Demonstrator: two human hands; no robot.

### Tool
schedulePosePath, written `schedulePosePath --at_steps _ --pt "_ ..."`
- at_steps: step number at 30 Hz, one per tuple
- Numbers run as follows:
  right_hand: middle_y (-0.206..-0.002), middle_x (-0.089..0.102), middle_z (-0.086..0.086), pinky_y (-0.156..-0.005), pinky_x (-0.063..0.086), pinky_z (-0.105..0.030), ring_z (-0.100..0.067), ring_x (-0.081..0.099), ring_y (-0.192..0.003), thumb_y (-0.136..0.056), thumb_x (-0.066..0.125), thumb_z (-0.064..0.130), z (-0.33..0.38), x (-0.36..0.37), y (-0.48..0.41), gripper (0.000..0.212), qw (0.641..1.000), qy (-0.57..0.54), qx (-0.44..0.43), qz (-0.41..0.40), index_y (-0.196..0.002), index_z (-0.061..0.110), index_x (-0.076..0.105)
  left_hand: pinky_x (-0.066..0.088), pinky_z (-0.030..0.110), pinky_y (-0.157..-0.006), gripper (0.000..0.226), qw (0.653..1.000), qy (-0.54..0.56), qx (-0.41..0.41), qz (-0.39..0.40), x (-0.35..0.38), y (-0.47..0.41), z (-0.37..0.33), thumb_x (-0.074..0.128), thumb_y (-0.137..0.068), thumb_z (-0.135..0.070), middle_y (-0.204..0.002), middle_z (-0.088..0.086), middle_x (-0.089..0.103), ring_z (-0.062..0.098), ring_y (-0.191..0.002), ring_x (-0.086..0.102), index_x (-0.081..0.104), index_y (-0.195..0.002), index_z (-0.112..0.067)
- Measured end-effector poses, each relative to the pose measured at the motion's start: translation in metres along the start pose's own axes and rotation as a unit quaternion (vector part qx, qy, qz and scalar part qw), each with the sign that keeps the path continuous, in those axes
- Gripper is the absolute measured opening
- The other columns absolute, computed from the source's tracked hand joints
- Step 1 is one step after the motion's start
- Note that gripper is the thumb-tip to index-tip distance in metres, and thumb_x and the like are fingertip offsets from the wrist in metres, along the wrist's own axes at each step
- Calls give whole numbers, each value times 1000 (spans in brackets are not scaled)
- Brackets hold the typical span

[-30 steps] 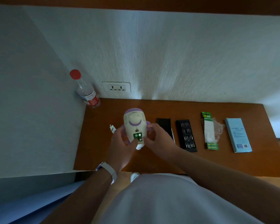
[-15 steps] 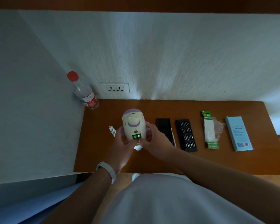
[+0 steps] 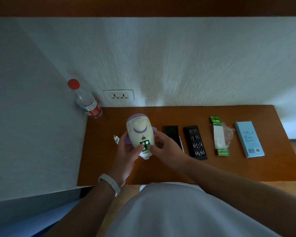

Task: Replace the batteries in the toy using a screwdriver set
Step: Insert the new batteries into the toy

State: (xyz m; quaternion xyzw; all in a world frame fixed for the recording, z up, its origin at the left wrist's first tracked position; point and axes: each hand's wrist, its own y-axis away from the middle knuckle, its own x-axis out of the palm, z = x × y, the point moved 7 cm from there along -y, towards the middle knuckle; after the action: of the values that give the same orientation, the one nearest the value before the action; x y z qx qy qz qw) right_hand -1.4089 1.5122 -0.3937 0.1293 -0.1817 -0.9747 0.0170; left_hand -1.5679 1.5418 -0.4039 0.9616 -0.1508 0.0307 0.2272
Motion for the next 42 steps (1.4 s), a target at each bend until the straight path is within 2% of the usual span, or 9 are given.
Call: schedulePosePath --at_steps 6,11,17,22,29,33,35,38,42 --pt "-98 70 12 -77 57 -23 -7 68 -92 -83 66 45 21 -7 3 41 1000 -1 -19 -17 -114 65 49 61 37 -88 74 999 18 1 -35 -10 -1 -13 72 -89 -24 -119 -6 72 13 -110 70 32 -151 -26" --pt "-98 69 3 -79 60 -33 -16 68 -90 -80 67 49 34 -2 4 63 999 3 -34 4 -138 40 44 61 36 -83 82 999 50 2 -16 -17 4 -23 81 -69 -47 -124 2 71 23 -111 70 47 -139 -22" --pt "-108 66 11 -70 53 -15 -2 67 -91 -89 69 39 41 21 4 54 998 30 -29 52 -136 37 41 61 35 -78 72 994 94 8 -54 -38 18 -21 80 -71 -42 -122 6 72 24 -107 72 53 -133 -17" --pt "-115 65 9 -79 58 -23 -7 66 -102 -89 71 35 53 53 1 50 993 10 -39 112 -128 44 41 56 51 -92 74 989 115 26 -91 -63 40 -21 83 -73 -42 -126 11 70 30 -114 69 54 -135 -12" --pt "-108 69 10 -72 54 -17 -1 67 -96 -93 63 43 59 100 -12 44 976 20 -26 216 -132 33 45 57 49 -92 76 979 121 44 -155 -106 76 -16 85 -68 -56 -125 8 72 29 -115 68 62 -132 -22" --pt "-98 69 7 -76 55 -31 -3 68 -82 -96 54 47 39 102 -39 35 982 81 -1 172 -125 28 55 60 43 -86 89 966 160 10 -205 -124 94 -1 92 -58 -56 -123 7 72 27 -112 70 58 -133 -22" --pt "-95 67 7 -76 56 -34 -6 68 -81 -95 53 48 27 100 -56 30 981 128 8 143 -118 28 56 61 39 -82 68 964 167 27 -204 -130 99 -1 90 -66 -51 -121 6 73 27 -111 71 65 -126 -28" --pt "-88 62 12 -57 48 -23 -4 64 -75 -95 55 46 12 96 -82 37 965 244 -2 96 -125 24 52 61 35 -78 37 965 185 55 -180 -132 102 -6 83 -80 -41 -120 8 74 28 -108 72 73 -115 -34" --pt "-109 59 1 -50 38 -18 -4 60 -71 -92 61 46 2 100 -107 54 946 320 -20 49 -135 18 45 62 39 -78 39 957 207 47 -198 -137 102 -5 86 -74 -43 -119 10 74 32 -109 72 74 -110 -34"
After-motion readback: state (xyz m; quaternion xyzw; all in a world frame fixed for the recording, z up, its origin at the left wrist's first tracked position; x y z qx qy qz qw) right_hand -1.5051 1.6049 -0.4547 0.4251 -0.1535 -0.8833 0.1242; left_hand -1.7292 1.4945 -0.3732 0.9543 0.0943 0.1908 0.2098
